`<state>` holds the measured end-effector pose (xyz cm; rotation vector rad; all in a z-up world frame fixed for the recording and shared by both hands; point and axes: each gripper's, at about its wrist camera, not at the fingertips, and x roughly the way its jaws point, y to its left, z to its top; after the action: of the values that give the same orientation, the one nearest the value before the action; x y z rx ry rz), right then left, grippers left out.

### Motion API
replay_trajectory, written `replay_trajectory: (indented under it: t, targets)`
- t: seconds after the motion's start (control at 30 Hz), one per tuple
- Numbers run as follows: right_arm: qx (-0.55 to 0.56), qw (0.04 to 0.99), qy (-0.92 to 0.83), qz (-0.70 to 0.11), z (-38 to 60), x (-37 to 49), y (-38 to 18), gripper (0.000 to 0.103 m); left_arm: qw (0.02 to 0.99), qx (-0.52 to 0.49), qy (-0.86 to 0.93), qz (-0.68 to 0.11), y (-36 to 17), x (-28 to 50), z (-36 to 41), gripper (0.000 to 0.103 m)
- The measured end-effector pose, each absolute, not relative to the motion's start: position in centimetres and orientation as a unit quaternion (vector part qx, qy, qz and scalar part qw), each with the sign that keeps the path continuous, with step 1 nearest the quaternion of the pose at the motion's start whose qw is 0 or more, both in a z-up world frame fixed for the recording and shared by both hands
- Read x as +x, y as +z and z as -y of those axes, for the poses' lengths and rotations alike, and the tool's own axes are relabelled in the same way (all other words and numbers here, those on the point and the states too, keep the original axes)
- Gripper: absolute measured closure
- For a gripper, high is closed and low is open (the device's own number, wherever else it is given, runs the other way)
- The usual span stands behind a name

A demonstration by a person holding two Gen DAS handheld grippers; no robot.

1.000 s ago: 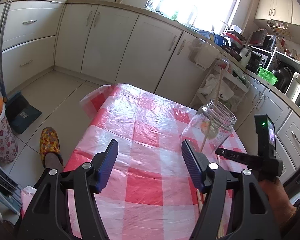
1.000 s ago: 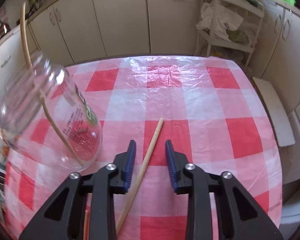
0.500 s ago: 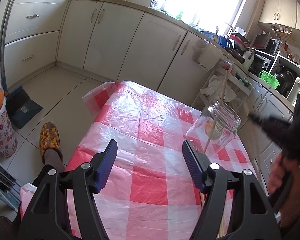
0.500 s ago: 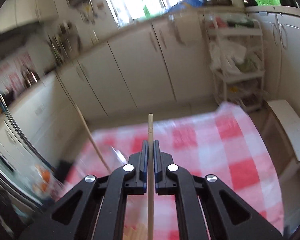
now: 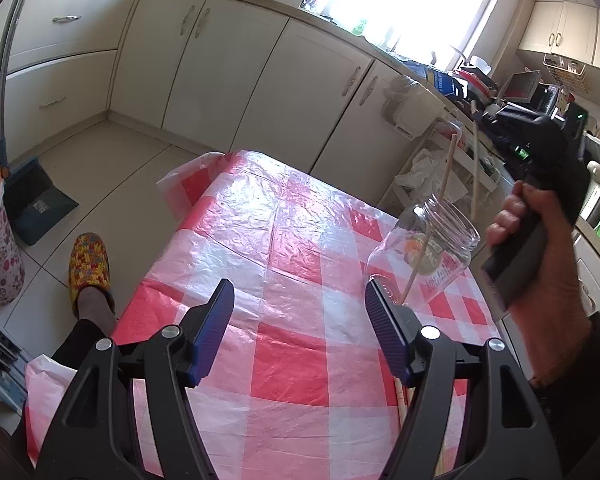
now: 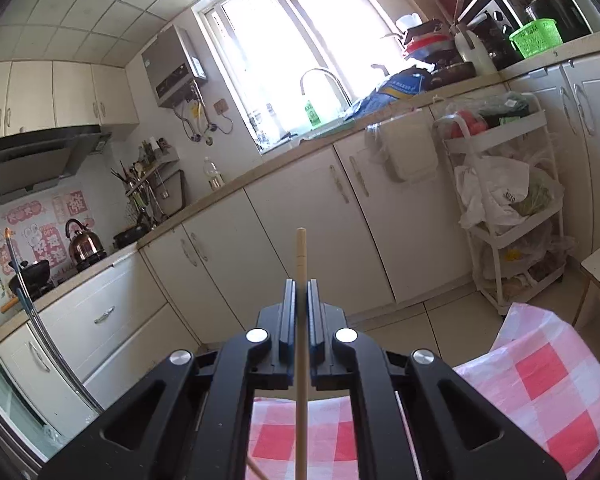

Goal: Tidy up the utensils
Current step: 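Lift the stick over the jar mouth and open the right gripper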

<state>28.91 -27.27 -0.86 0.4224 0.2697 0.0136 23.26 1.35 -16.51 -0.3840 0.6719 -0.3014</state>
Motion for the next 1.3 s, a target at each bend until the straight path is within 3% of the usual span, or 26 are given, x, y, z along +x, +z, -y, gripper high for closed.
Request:
replay_trajectory:
  t: [0.6,0.7,0.73,0.9,1.0,1.07,1.3]
  targets:
    - [0.147,0.969,0.053,-0.194,26.3,25.5,-5.5,0.096,0.914,-0.176,-0.151,-0.334,-15.9,22.8,-0.8,0.036]
    - [0.139,0.964,0.065,-0.218,26.0,24.5,-5.8,0.062,0.914,-0.157,-0.153,-0.341,-15.4,22.5,0.0,0.036]
    - [0.139,0.963,0.068,-0.222,26.1,23.9,-5.7,0.061,0.913,-0.149,-0.155,-0.346,-15.3,22.3,0.4,0.036]
    - [0.166,0.937,0.045,-0.303,27.3,18.9,-6.9,0.062,0.909,-0.101,-0.163,-0.370,-14.9,21.0,1.9,0.035]
    - [0.164,0.908,0.042,-0.383,27.4,15.8,-10.3,0.079,0.903,-0.080,-0.170,-0.387,-15.0,20.1,2.7,0.035]
    - [0.164,0.891,0.041,-0.422,27.2,14.1,-12.7,0.084,0.898,-0.069,-0.175,-0.398,-15.2,19.4,3.3,0.035]
    - [0.141,0.876,0.043,-0.459,25.5,12.9,-15.6,0.087,0.890,-0.035,-0.180,-0.417,-15.6,17.4,5.2,0.034]
